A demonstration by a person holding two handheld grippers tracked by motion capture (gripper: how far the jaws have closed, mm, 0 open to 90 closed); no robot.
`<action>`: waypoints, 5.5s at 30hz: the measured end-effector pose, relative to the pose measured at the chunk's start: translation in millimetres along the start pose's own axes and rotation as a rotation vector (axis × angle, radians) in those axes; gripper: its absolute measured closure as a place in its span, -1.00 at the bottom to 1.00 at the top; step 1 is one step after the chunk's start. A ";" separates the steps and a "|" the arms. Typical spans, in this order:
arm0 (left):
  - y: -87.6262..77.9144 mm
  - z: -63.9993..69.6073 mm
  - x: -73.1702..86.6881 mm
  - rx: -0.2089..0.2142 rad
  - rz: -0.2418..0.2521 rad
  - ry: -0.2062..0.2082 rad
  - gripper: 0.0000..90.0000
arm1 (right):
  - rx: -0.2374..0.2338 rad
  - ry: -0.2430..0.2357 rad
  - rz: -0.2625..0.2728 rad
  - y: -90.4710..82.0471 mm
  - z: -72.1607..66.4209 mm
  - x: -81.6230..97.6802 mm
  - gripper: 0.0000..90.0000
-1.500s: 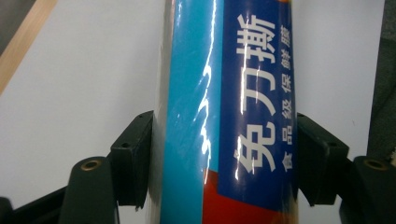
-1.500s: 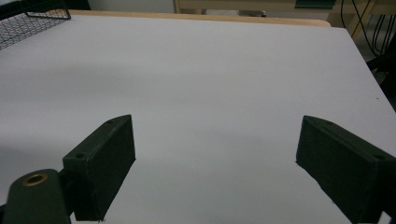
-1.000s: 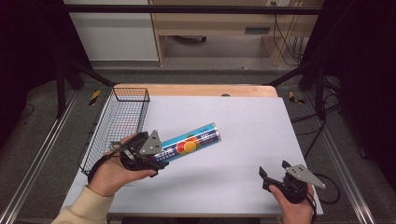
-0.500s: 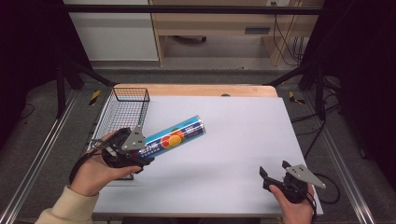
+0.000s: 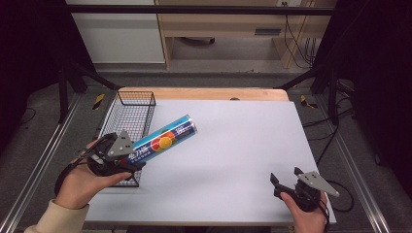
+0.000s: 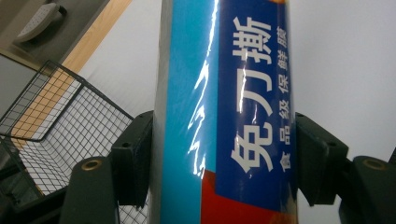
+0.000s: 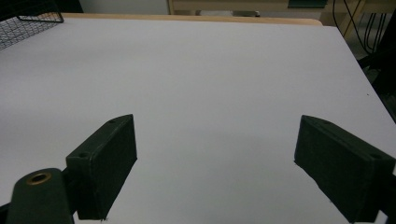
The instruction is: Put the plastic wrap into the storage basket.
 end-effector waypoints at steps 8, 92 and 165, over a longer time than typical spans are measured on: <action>-2.5 -2.8 5.6 -0.005 -0.003 -0.014 -0.29 | -0.003 0.000 0.001 0.3 -0.1 0.1 -0.71; 0.2 -51.2 52.6 -0.125 -0.188 -0.345 -0.28 | -0.052 -0.031 0.020 -1.6 -15.3 -3.9 -0.66; 45.8 -68.0 56.0 -0.310 -0.600 -0.397 -0.28 | -0.084 -0.015 0.017 1.1 -19.1 -4.1 -0.65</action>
Point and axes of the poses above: each handheld gripper's, and its own axes: y roughly forward along the jaws, x roughly out of its underside, z roughly to its right, the point moved 5 cm from there along y, roughly forward along the jaws, and after that the axes turned 7 degrees about -z, right-handed, at the moved point
